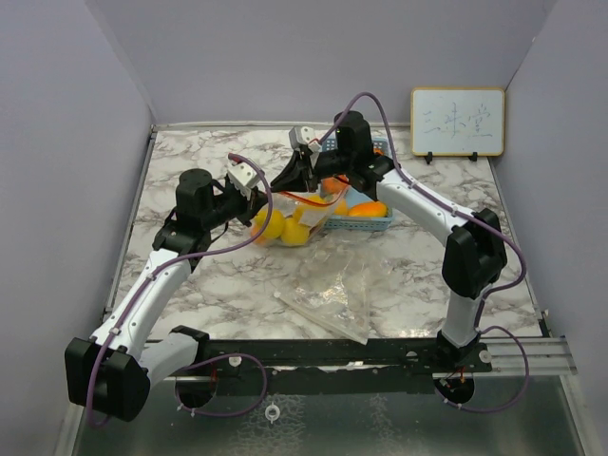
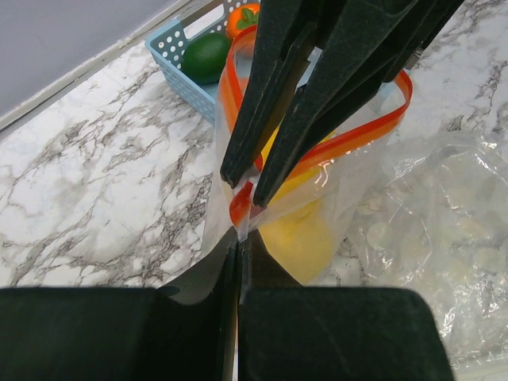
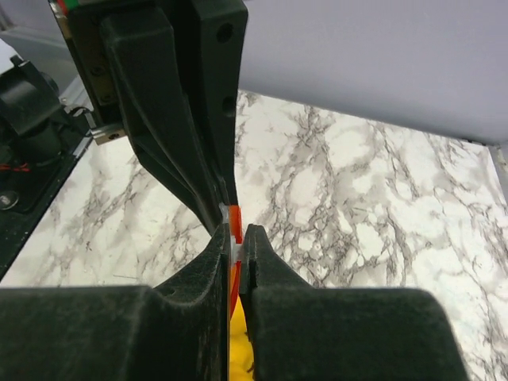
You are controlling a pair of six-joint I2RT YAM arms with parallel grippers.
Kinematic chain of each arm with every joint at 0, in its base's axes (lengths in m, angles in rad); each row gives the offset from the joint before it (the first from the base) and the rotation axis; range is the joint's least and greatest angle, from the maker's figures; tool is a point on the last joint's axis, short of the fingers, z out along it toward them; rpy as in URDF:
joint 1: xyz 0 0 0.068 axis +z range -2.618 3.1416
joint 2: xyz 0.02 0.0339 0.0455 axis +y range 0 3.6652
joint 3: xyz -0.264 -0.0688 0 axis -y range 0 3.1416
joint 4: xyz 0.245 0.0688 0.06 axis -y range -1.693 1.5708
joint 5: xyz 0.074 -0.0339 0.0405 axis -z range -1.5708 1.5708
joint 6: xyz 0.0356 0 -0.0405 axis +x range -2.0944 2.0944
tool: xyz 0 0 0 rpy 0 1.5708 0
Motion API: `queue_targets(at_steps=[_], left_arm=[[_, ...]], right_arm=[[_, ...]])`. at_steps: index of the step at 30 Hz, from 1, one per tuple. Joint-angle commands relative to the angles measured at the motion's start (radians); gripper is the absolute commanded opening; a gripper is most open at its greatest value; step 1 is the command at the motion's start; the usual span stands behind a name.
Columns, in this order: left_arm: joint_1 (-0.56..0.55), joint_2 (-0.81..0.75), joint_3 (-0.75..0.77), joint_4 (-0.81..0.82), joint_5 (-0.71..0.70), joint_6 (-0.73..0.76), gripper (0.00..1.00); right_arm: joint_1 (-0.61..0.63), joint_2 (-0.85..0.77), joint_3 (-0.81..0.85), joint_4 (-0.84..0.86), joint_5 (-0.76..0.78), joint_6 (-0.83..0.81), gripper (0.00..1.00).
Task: Place the food in the zip-top bag and seal the zipper
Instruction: Zip the zipper food storage bag at the center of the board.
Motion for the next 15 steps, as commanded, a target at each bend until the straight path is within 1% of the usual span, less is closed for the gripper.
queue_targets(at_steps=[1, 7, 12, 15], left_arm=[[0.012, -0.032, -0.001, 0.024, 0.005, 0.012, 0.0], [0.012, -0.029, 0.001, 0.021, 0.003, 0.016, 0.0], [0.011, -0.025, 0.004, 0.023, 0.003, 0.016, 0.0], [0.012, -0.024, 0.01, 0.015, -0.008, 0.024, 0.0]], right_arm=[[-0.053, -0.054, -0.03, -0.095, 0.11, -0.089, 0.02], [-0.098, -0.08, -0.046, -0.102, 0.119, -0.099, 0.02], [-0.105, -0.088, -0.049, -0.096, 0.072, -0.099, 0.05], [-0.105, -0.081, -0.047, -0.117, 0.08, -0.118, 0.03]])
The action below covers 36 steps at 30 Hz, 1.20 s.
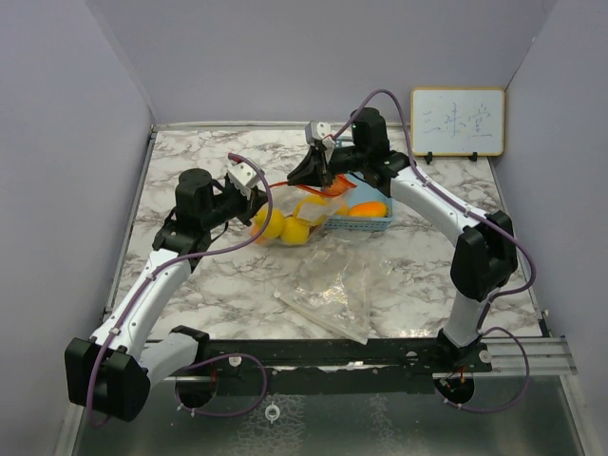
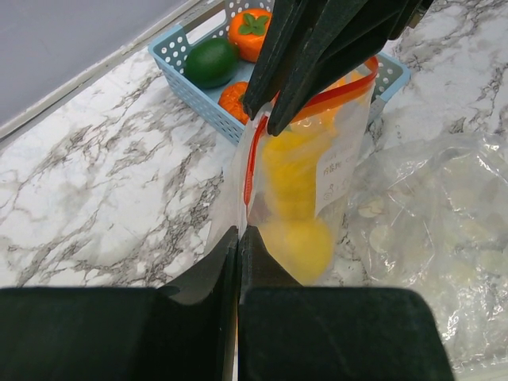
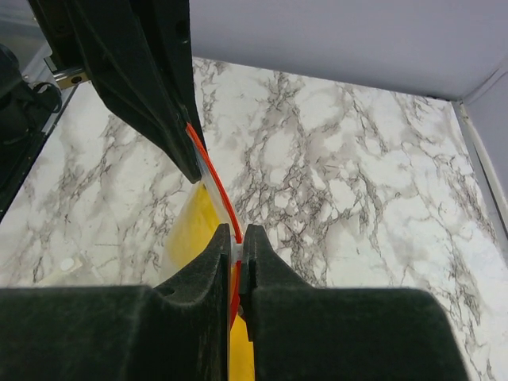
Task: Place the food in the zip-top bag and seal the zipper
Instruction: Zip the zipper food storage bag at the center of the board.
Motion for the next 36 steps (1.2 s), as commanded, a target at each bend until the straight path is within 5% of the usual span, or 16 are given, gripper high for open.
queue_targets(at_steps=[1, 19, 27, 28, 31, 36], left_arm=[[0.012, -0.026, 0.013, 0.002, -0.022, 0.019, 0.0], [0.046, -0.052, 0.001, 0.051, -0.461, 0.041, 0.0], [0.05, -0.052, 0.002, 0.055, -0.54, 0.04, 0.0], [0.05, -0.053, 0.0, 0.055, -0.557, 0.041, 0.0], [0.052, -0.063, -0.012, 0.066, -0.629, 0.039, 0.0], [0.062, -0.055, -0.022, 0.073, -0.785, 0.012, 0.0]], right_arm=[[-0.022, -0.031, -0.007, -0.039, 0.053, -0.059, 0.02], [-0.186, -0.109, -0.123, -0.116, 0.218, -0.226, 0.02], [-0.199, -0.113, -0.146, -0.07, 0.286, -0.184, 0.02], [-0.199, -0.113, -0.136, -0.055, 0.297, -0.141, 0.05], [-0.2, -0.126, -0.113, 0.068, 0.314, 0.093, 0.43], [-0.189, -0.124, -0.06, 0.081, 0.443, 0.451, 0.51]])
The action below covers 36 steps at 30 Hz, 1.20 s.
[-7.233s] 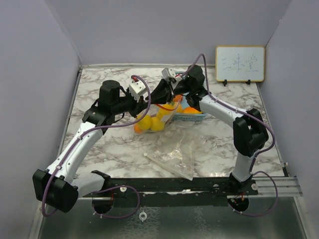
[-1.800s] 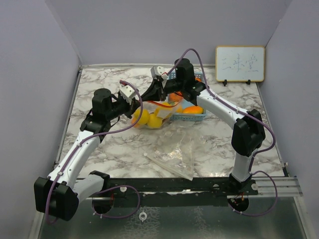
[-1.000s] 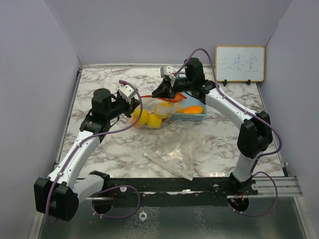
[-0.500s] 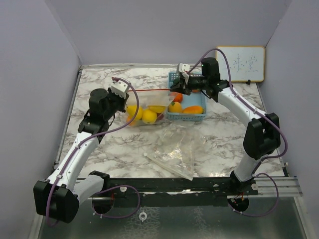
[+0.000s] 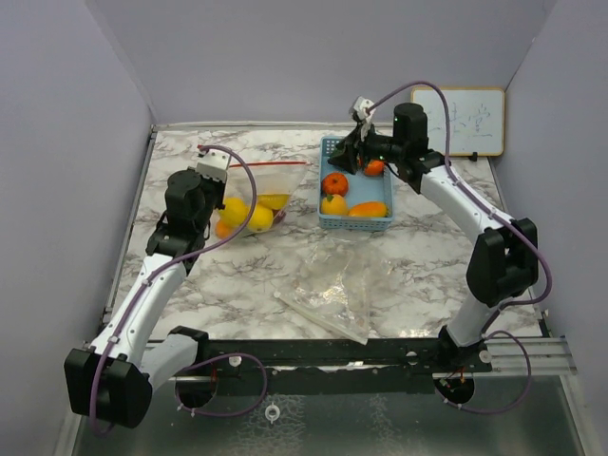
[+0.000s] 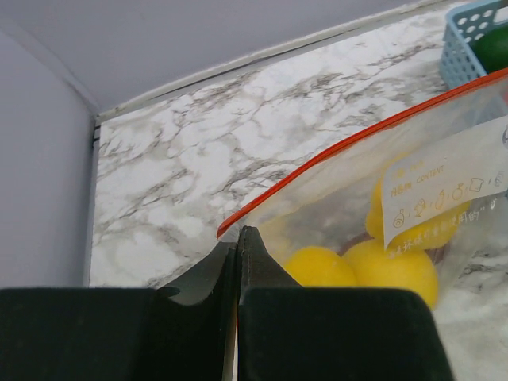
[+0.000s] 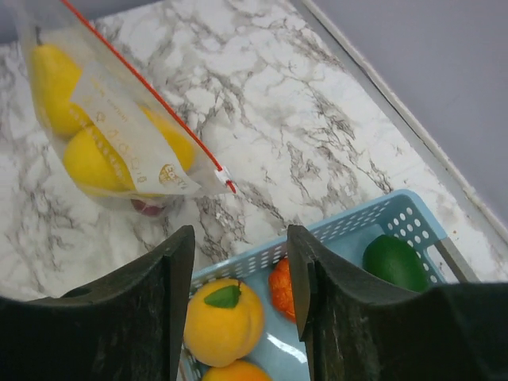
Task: Place the food in the zip-top bag and seal the zipper
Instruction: Zip the zipper food storage bag at the center of the board, then pick up the zipper food storage bag at the center of the board.
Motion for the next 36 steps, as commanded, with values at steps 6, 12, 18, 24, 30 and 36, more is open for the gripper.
queue_targets(at_steps=[6, 12, 18, 24, 30, 36], left_arm=[[0.039, 0.02, 0.029, -0.066, -0.455, -0.138, 0.17], [0.094, 0.049, 0.191, -0.217, -0.459, -0.302, 0.99], [0.093, 0.094, 0.38, -0.133, -0.113, -0.383, 0.99], [0.066, 0.148, 0.405, -0.079, 0.091, -0.457, 0.92], [0.058, 0.157, 0.325, -0.115, 0.146, -0.523, 0.85], [0.055, 0.147, 0.268, -0.105, 0.162, -0.552, 0.83]], right_arm=[[0.137, -0.006, 0.149, -0.318, 0.348, 0.363, 0.52], [0.377, -0.134, 0.029, -0.465, 0.531, 0.392, 0.52], [0.523, -0.21, -0.05, -0.605, 0.613, 0.468, 0.57], [0.712, -0.248, -0.185, -0.638, 0.708, 0.595, 0.59], [0.909, -0.252, -0.298, -0.696, 0.863, 0.75, 0.6], [0.946, -0.24, -0.35, -0.8, 1.104, 0.897, 0.62]])
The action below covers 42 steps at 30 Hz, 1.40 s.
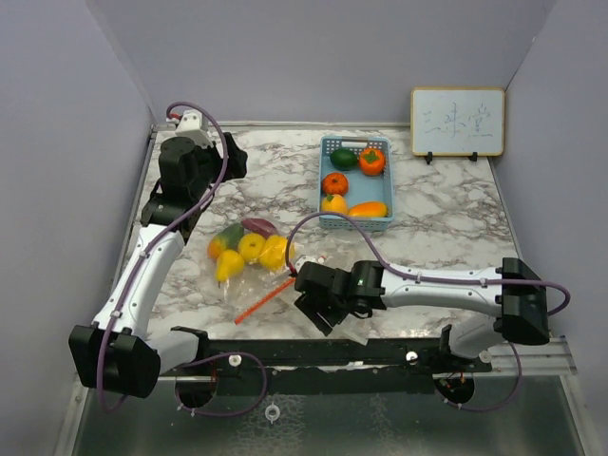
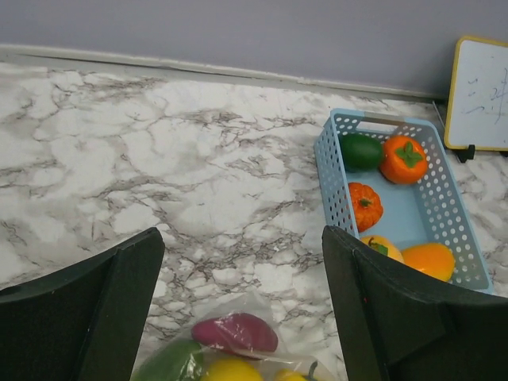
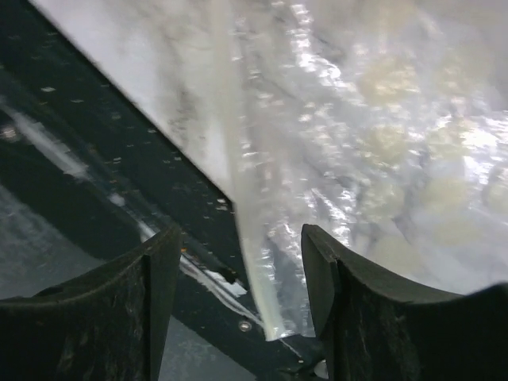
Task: Place the food in the zip-top bag and seal the zipper
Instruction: Pick up the zipper food storage bag at the center of the board.
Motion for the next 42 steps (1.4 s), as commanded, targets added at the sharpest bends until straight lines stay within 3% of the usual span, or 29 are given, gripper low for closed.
queue_targets(at_steps=[1, 9, 19, 25, 29, 35, 40, 41, 42], left_arm=[[-0.003, -0.017, -0.015, 0.019, 0.062, -0.044, 0.83], [-0.006, -0.047, -0.033, -0.001, 0.043, -0.029, 0.82], [-0.005, -0.044, -0.071, 0.003, 0.043, -0.021, 0.82], [-0.005, -0.047, -0.078, -0.001, 0.042, -0.017, 0.82], [-0.005, -0.048, -0.085, -0.008, 0.035, -0.011, 0.82], [-0.005, -0.055, -0.1, 0.003, 0.052, -0.022, 0.82], [-0.005, -0.067, -0.101, -0.003, 0.043, -0.017, 0.82], [-0.004, -0.068, -0.102, -0.003, 0.041, -0.014, 0.82], [-0.004, -0.07, -0.102, -0.004, 0.04, -0.013, 0.82]], right_arm=[[0.002, -0.001, -0.02, -0.11, 0.293, 0.155, 0.63], [0.004, 0.039, -0.079, -0.047, 0.25, 0.104, 0.65], [0.014, -0.16, -0.041, 0.002, 0.141, 0.039, 0.77], [0.079, -0.093, -0.09, 0.01, 0.101, 0.076, 0.77], [0.123, -0.036, -0.088, -0.016, 0.162, 0.133, 0.77], [0.124, 0.05, -0.066, -0.179, 0.39, 0.274, 0.76], [0.124, 0.115, -0.083, -0.197, 0.424, 0.292, 0.74], [0.124, 0.121, -0.087, -0.2, 0.445, 0.296, 0.69], [0.124, 0.124, -0.089, -0.211, 0.462, 0.309, 0.57]])
